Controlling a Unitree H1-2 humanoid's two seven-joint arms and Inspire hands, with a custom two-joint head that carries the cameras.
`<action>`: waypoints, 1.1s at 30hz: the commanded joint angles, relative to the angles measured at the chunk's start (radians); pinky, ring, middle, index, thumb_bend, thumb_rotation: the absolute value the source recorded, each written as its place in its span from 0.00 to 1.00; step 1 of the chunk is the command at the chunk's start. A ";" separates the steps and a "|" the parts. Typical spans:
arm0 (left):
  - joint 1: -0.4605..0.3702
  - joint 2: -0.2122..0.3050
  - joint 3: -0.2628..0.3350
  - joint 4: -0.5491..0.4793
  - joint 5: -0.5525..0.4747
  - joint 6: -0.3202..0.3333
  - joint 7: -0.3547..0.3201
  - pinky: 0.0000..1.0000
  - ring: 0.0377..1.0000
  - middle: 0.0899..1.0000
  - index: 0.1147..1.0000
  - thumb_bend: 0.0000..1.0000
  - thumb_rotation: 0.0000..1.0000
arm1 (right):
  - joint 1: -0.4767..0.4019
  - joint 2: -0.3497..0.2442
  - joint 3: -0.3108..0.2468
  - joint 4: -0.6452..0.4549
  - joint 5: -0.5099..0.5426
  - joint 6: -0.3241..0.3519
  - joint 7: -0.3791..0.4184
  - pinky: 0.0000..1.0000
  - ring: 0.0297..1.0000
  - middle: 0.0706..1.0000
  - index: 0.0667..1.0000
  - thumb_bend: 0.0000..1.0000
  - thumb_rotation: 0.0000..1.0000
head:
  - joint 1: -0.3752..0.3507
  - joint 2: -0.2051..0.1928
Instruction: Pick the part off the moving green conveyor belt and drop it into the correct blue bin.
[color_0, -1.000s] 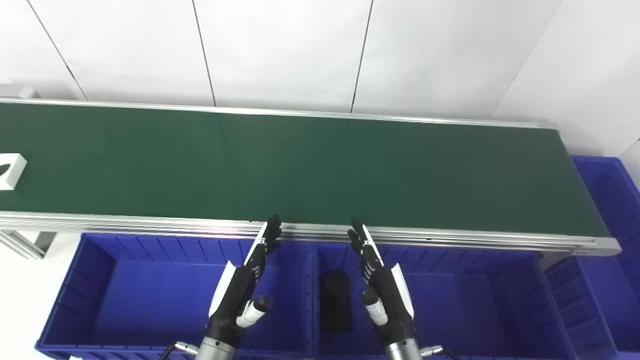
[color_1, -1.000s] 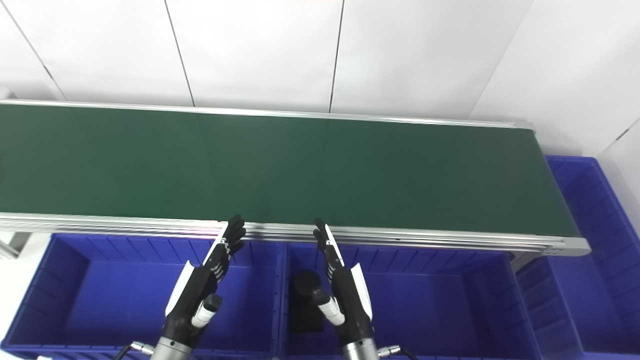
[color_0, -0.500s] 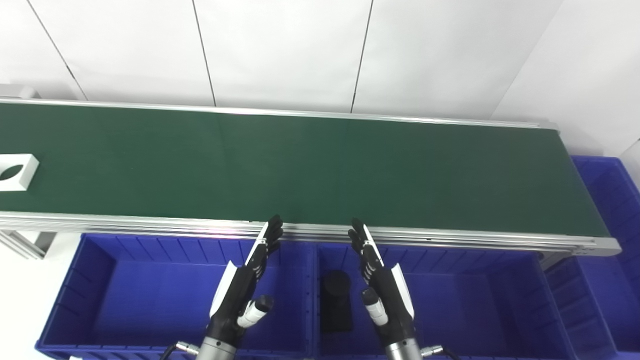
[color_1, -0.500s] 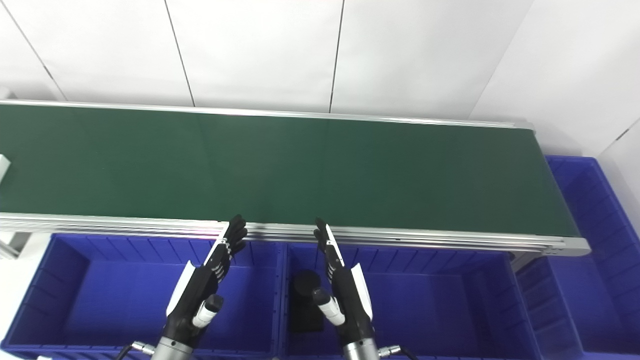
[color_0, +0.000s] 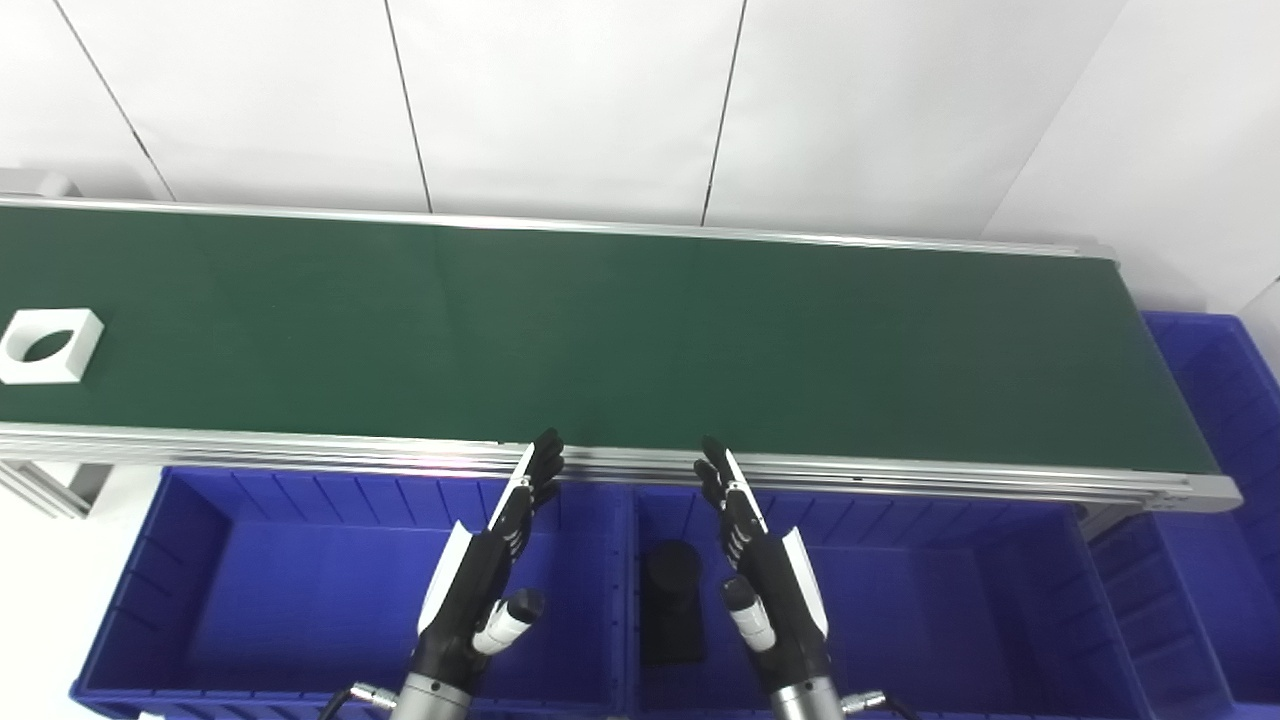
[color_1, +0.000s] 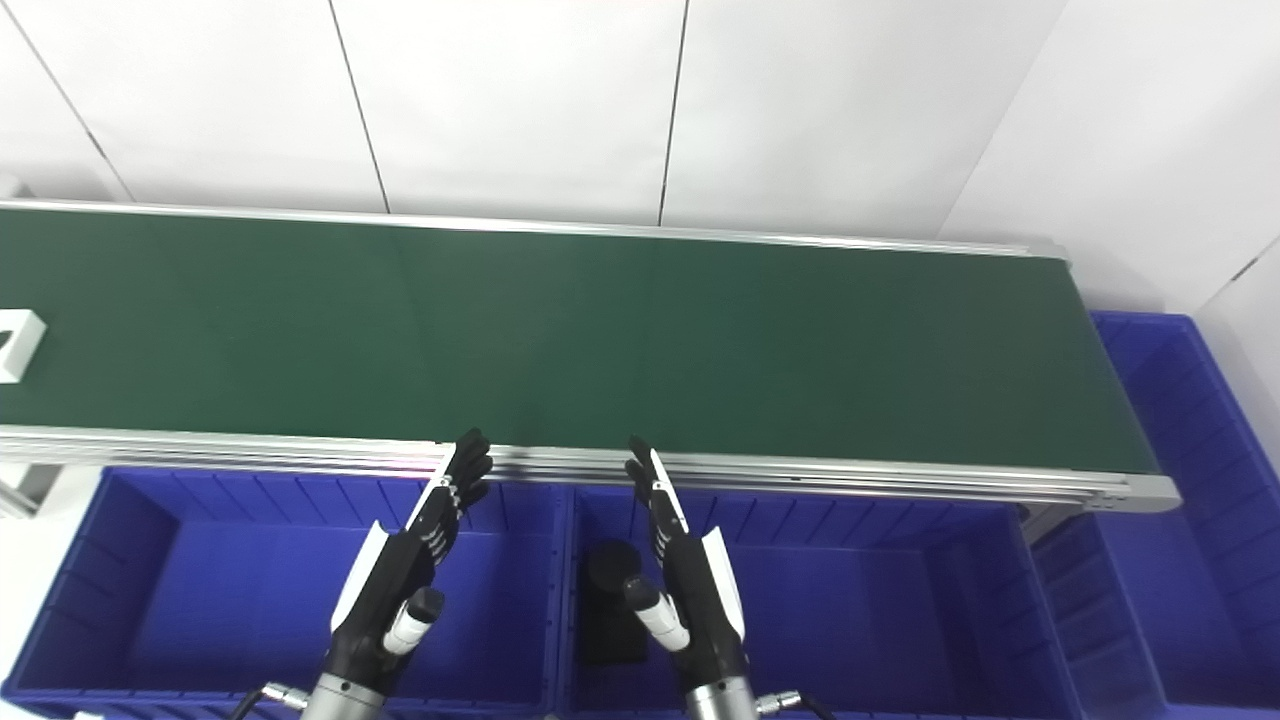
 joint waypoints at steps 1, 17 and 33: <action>-0.009 -0.003 0.000 -0.015 -0.004 -0.044 0.002 0.95 0.97 0.99 1.00 0.90 1.00 | -0.003 0.011 0.002 -0.024 0.004 -0.052 -0.002 0.98 0.97 1.00 0.98 1.00 0.99 | 0.000 0.000; -0.010 0.001 -0.003 -0.014 0.004 -0.044 0.011 0.94 0.97 0.99 1.00 0.88 1.00 | -0.004 0.011 0.005 -0.022 -0.010 -0.052 -0.013 0.98 0.97 1.00 0.98 1.00 1.00 | -0.002 0.001; -0.010 0.001 -0.003 -0.012 -0.005 -0.044 0.006 0.95 0.97 0.99 1.00 0.87 1.00 | -0.005 0.015 0.006 -0.020 0.003 -0.052 -0.008 0.96 0.96 0.99 0.98 1.00 0.99 | -0.005 -0.001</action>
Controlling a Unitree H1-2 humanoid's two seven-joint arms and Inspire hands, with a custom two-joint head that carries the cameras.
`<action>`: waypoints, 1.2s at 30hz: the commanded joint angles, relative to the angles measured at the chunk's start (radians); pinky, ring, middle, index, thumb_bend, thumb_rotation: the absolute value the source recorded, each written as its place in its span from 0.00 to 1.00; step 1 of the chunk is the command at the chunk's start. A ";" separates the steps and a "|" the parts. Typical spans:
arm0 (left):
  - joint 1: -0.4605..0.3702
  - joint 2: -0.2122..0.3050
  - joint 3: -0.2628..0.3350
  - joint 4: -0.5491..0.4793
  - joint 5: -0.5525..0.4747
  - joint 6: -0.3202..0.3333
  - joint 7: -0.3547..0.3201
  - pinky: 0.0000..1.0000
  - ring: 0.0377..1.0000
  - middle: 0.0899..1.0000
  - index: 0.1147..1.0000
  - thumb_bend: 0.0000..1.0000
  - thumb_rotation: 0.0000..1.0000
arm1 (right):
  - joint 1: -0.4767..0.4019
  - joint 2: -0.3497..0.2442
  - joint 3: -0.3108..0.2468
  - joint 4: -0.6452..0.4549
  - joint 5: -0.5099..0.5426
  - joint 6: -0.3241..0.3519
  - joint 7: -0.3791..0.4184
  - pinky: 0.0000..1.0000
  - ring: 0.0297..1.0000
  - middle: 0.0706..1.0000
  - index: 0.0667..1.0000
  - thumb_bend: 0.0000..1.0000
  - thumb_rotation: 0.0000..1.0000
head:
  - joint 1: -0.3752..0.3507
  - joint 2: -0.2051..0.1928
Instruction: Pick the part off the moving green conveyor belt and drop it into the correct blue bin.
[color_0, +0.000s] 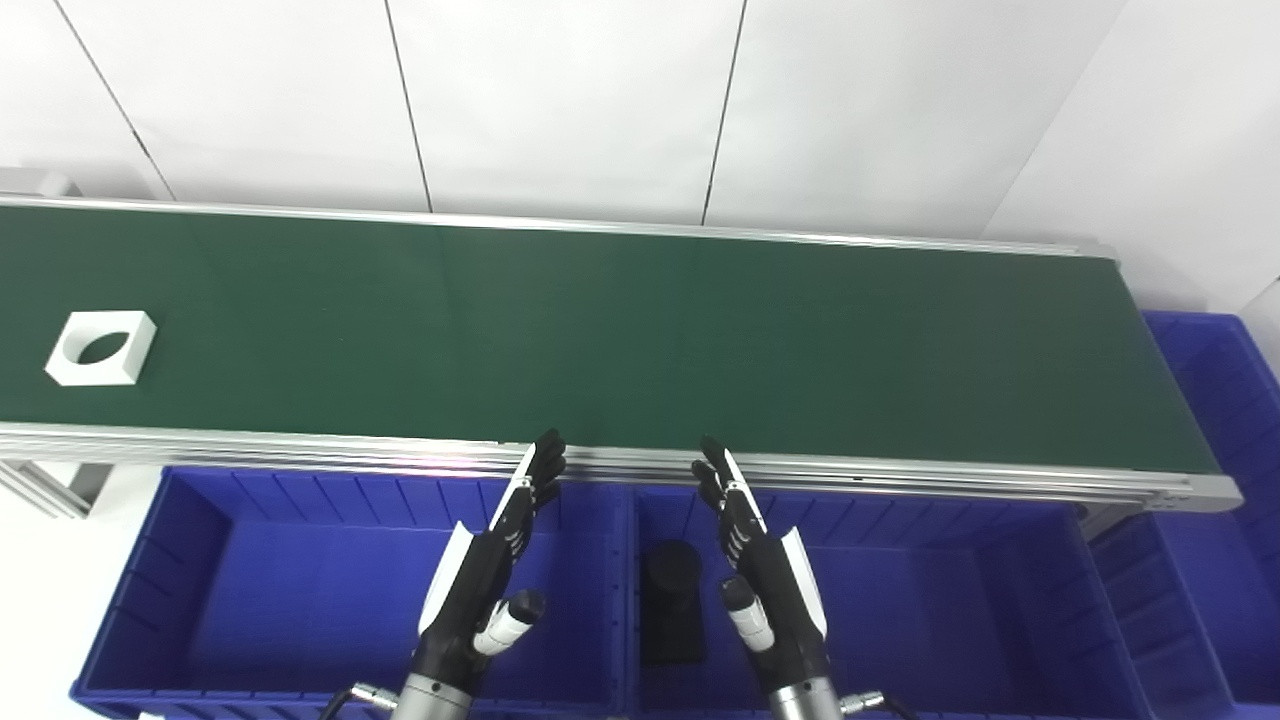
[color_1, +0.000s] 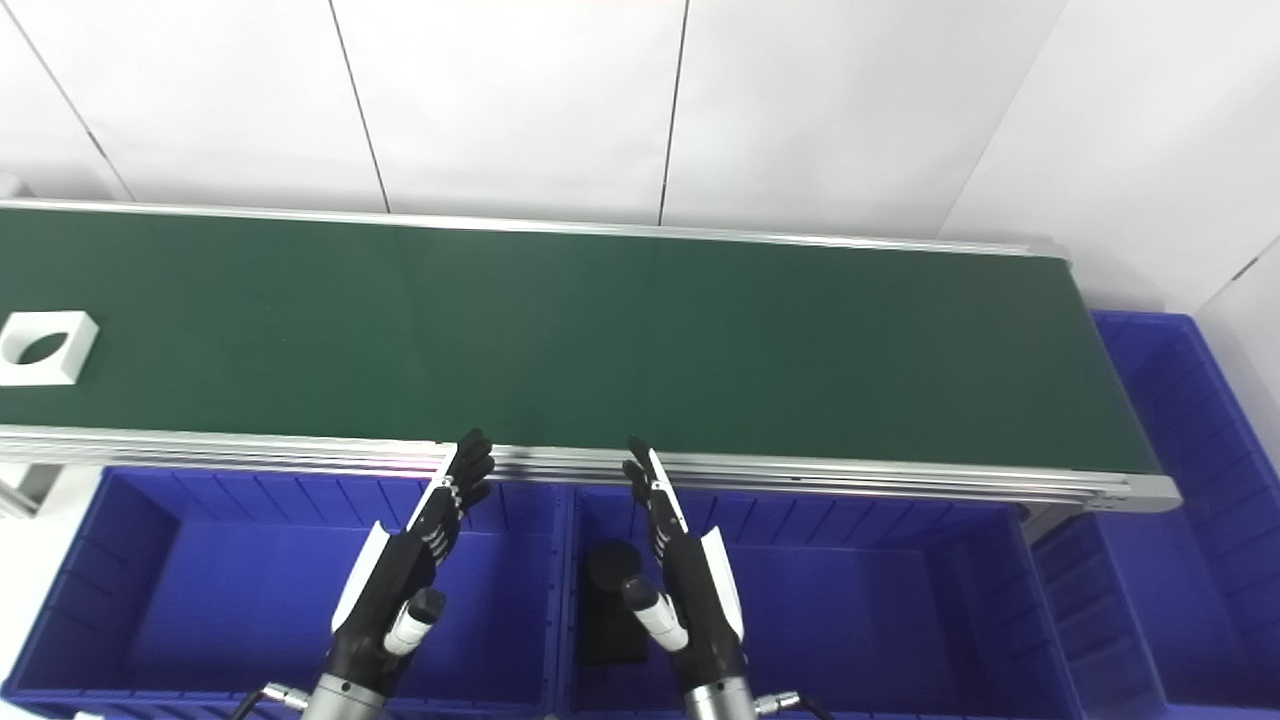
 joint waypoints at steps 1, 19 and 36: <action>-0.011 0.000 -0.001 -0.012 -0.005 -0.044 0.006 0.95 0.97 0.99 1.00 0.88 1.00 | -0.006 0.011 0.004 -0.020 0.010 -0.052 0.001 0.96 0.96 0.99 0.98 1.00 0.99 | 0.002 -0.001; -0.012 0.001 -0.005 -0.010 -0.004 -0.044 0.009 0.95 0.97 0.98 1.00 0.87 1.00 | -0.006 0.013 0.002 -0.020 0.011 -0.052 -0.001 0.96 0.96 0.99 0.98 1.00 0.99 | 0.000 -0.001; -0.014 0.000 -0.008 0.006 0.002 -0.044 0.020 0.94 0.96 0.98 1.00 0.88 1.00 | -0.008 0.010 0.007 0.000 0.004 -0.053 -0.009 0.96 0.96 0.99 0.98 1.00 0.99 | 0.006 -0.060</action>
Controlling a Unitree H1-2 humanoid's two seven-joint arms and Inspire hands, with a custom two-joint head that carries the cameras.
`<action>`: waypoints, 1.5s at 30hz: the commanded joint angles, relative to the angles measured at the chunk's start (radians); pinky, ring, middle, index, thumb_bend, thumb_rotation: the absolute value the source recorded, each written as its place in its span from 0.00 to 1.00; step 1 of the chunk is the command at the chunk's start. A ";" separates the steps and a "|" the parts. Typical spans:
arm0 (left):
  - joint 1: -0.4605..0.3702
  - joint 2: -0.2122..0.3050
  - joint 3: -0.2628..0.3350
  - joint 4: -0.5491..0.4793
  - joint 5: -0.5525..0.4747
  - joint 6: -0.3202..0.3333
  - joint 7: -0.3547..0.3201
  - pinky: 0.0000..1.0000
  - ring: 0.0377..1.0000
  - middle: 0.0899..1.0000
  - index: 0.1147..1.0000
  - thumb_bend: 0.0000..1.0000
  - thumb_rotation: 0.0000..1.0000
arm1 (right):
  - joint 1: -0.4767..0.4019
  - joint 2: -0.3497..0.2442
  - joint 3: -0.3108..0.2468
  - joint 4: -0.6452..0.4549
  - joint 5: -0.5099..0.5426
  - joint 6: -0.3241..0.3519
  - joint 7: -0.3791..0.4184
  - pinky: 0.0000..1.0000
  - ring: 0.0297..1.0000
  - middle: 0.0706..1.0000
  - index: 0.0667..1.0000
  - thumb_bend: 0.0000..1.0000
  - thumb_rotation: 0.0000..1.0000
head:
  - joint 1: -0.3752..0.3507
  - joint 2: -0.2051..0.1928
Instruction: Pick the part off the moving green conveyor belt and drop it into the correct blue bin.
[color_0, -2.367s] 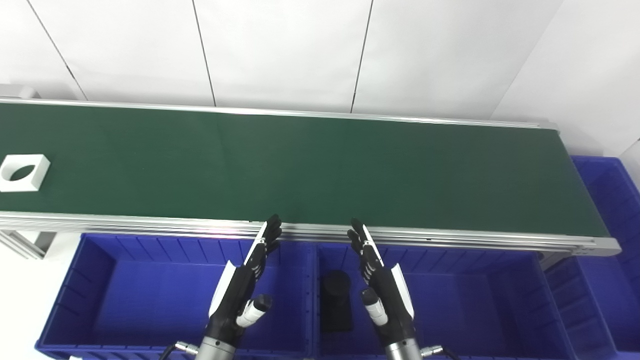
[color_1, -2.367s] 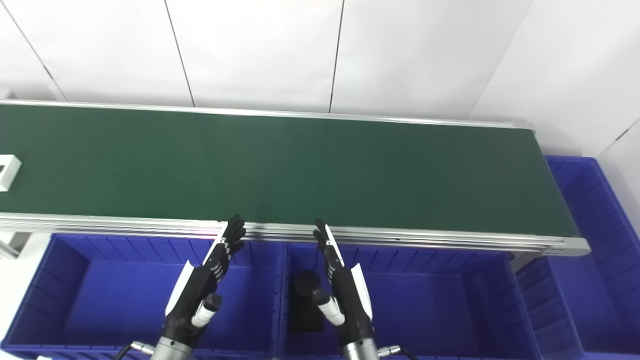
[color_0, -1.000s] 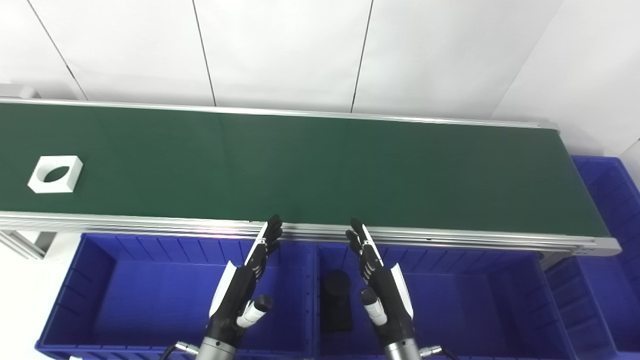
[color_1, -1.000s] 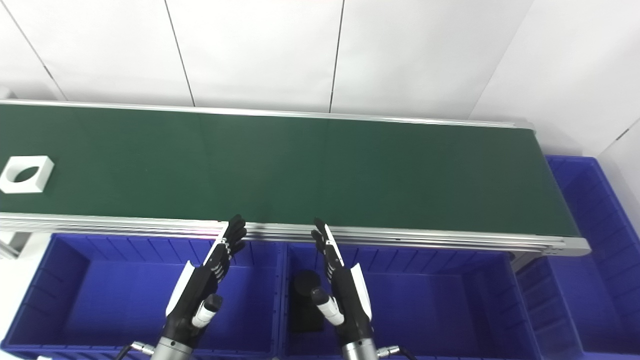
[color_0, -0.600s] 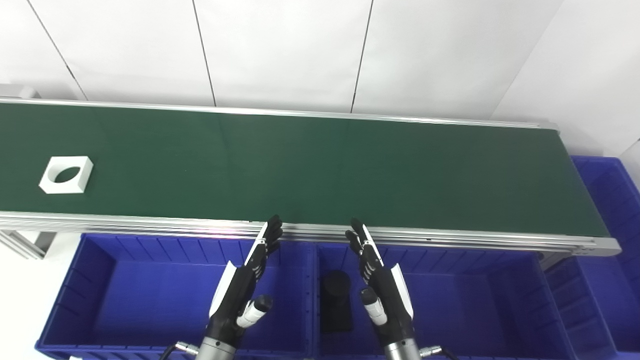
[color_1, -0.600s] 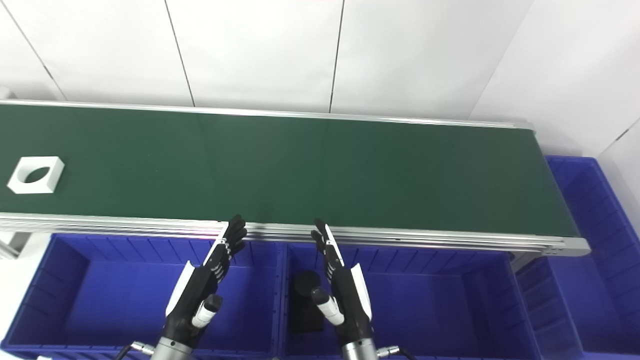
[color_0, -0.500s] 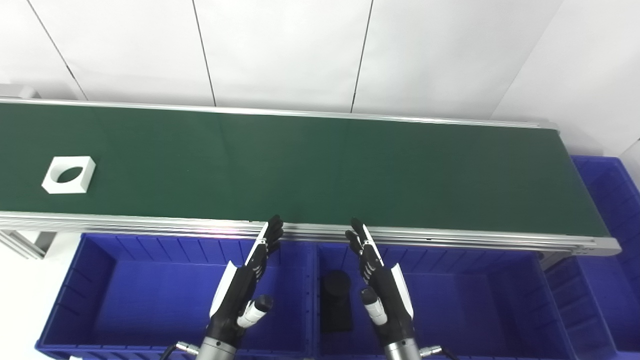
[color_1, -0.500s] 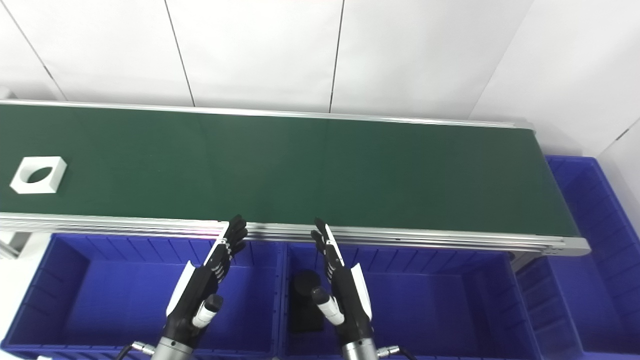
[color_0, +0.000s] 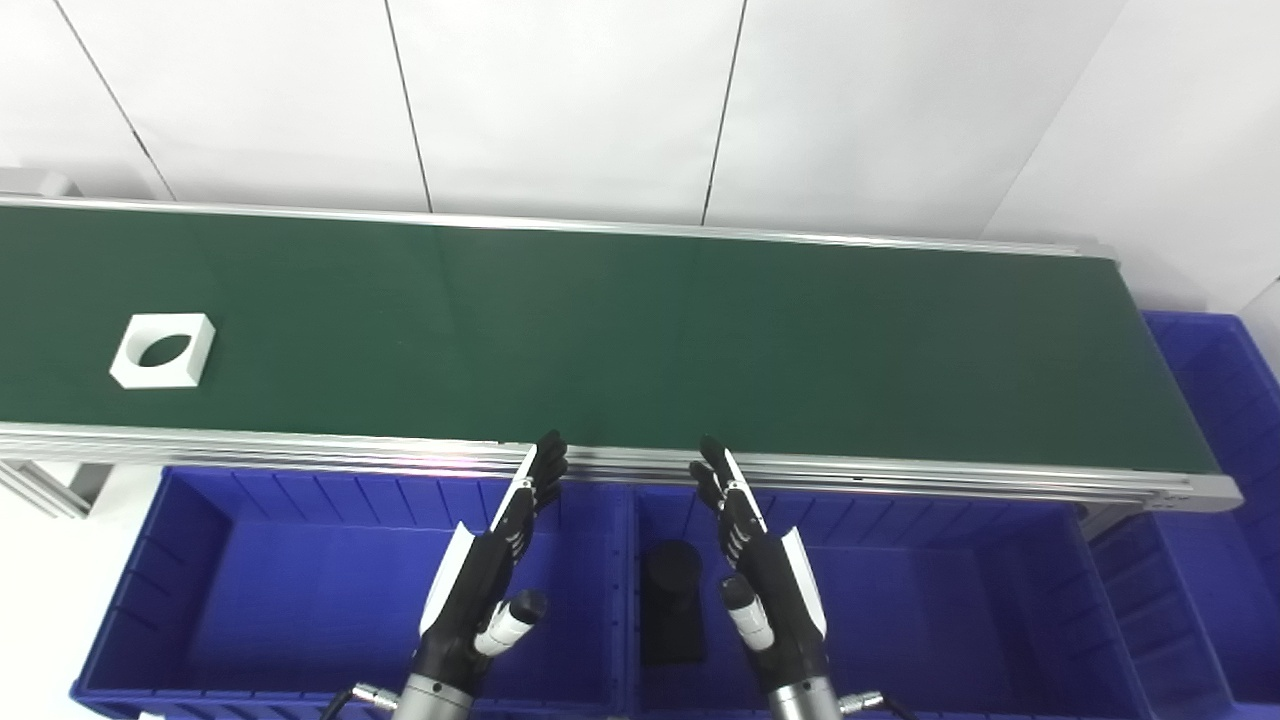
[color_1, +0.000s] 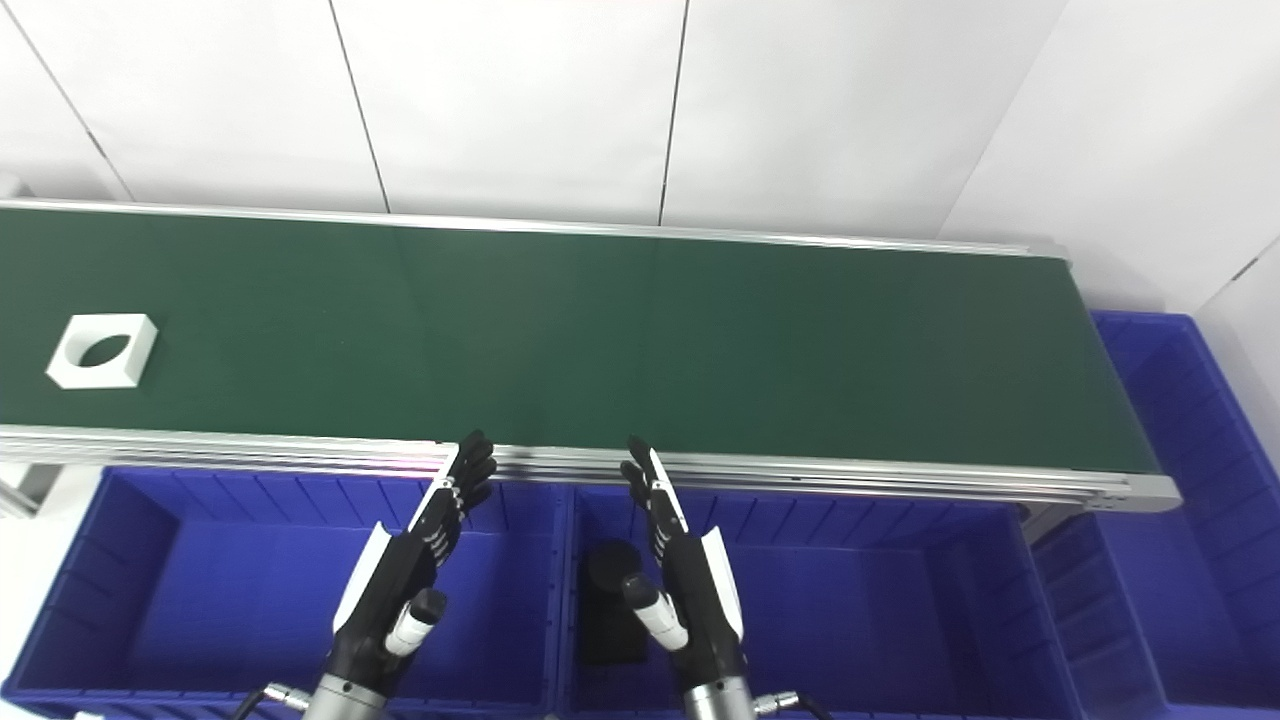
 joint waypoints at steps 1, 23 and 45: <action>-0.014 -0.002 -0.005 -0.005 0.001 -0.044 0.019 0.93 0.96 0.98 1.00 0.89 1.00 | -0.009 0.007 0.008 -0.006 -0.008 -0.052 -0.011 0.96 0.96 0.99 0.98 1.00 1.00 | 0.003 -0.026; -0.036 -0.005 -0.054 0.057 0.008 -0.044 0.085 0.90 0.94 0.95 0.98 0.99 1.00 | -0.021 -0.034 0.018 0.042 0.019 -0.052 -0.032 0.95 0.97 1.00 0.97 1.00 0.98 | 0.091 -0.116; -0.053 -0.012 -0.106 0.016 0.110 -0.044 0.182 0.84 0.91 0.92 0.94 0.90 0.94 | -0.005 -0.063 -0.032 -0.004 0.081 -0.052 0.061 1.00 1.00 1.00 1.00 1.00 1.00 | 0.224 -0.071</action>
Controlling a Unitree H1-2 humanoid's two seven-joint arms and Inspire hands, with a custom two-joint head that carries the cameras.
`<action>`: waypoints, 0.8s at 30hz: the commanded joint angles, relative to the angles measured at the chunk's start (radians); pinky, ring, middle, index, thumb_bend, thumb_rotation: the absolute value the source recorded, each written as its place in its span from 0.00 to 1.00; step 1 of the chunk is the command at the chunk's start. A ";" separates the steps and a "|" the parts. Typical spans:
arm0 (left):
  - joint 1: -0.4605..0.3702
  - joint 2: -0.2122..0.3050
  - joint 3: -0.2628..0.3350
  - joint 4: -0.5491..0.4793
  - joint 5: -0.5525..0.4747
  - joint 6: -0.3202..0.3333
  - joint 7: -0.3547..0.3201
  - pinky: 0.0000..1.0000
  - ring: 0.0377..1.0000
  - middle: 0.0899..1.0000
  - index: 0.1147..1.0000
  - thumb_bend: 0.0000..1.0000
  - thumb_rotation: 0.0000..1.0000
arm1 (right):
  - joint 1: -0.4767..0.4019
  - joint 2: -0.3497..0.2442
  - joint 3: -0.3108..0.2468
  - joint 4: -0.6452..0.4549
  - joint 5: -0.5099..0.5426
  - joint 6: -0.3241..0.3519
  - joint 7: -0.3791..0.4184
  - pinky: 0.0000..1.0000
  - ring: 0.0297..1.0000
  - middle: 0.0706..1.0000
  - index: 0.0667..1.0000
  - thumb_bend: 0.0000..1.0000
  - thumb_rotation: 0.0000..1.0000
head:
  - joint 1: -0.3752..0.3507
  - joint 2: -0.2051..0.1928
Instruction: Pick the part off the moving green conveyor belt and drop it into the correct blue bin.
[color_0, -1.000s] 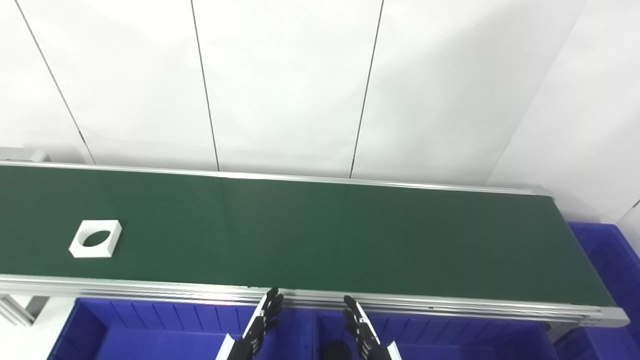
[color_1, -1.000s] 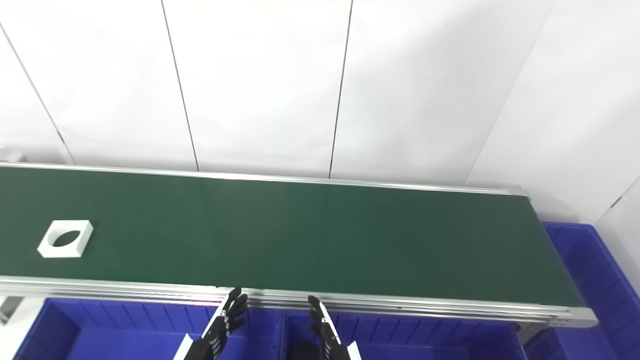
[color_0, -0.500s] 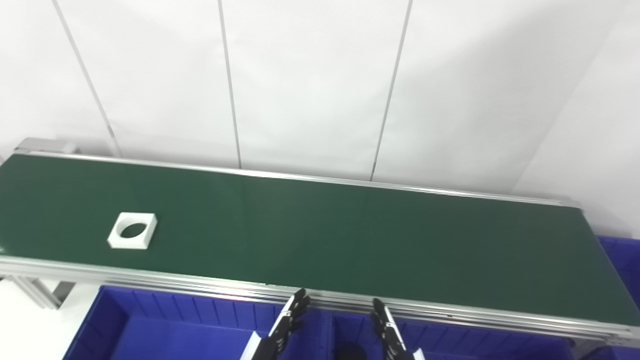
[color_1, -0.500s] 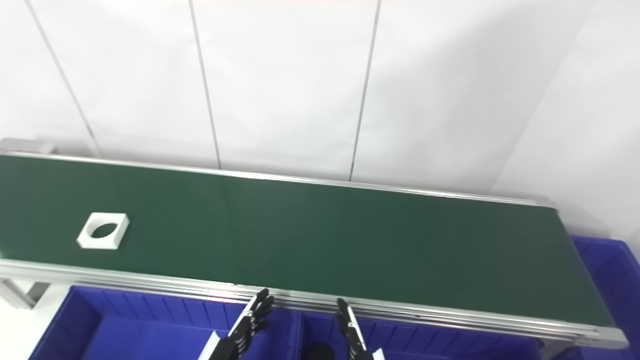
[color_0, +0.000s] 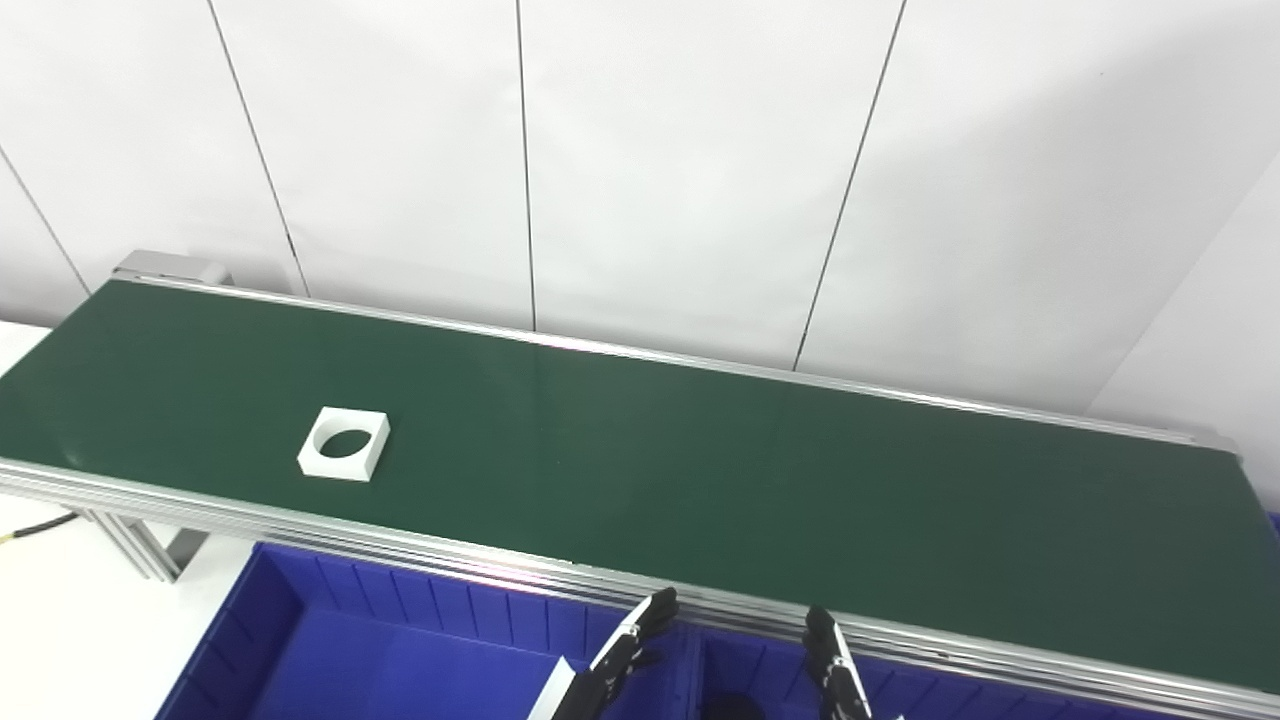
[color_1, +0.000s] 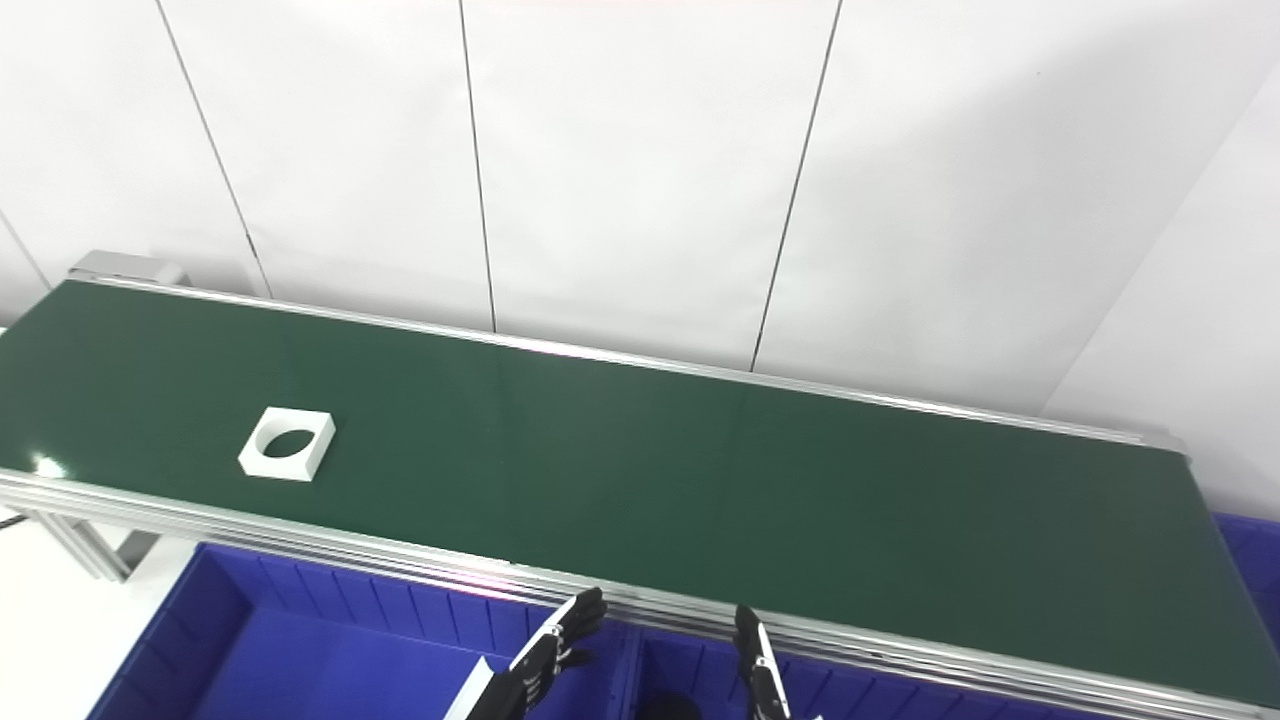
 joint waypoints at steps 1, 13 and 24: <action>-0.017 -0.002 -0.004 -0.046 0.032 -0.043 0.033 0.83 0.90 0.92 0.94 0.90 0.94 | -0.003 0.008 -0.006 -0.032 0.011 -0.051 0.017 1.00 1.00 1.00 1.00 1.00 1.00 | 0.000 0.001; -0.089 0.032 0.051 -0.200 -0.001 -0.043 0.028 0.82 0.89 0.89 0.93 0.93 0.77 | -0.020 0.028 -0.011 -0.021 0.002 -0.051 0.036 1.00 1.00 1.00 1.00 1.00 1.00 | 0.031 0.007; -0.164 0.002 0.192 -0.347 0.106 -0.004 0.007 0.81 0.86 0.85 0.97 0.91 0.89 | -0.024 0.037 -0.021 -0.013 0.025 -0.051 0.051 1.00 1.00 1.00 1.00 1.00 1.00 | 0.034 -0.002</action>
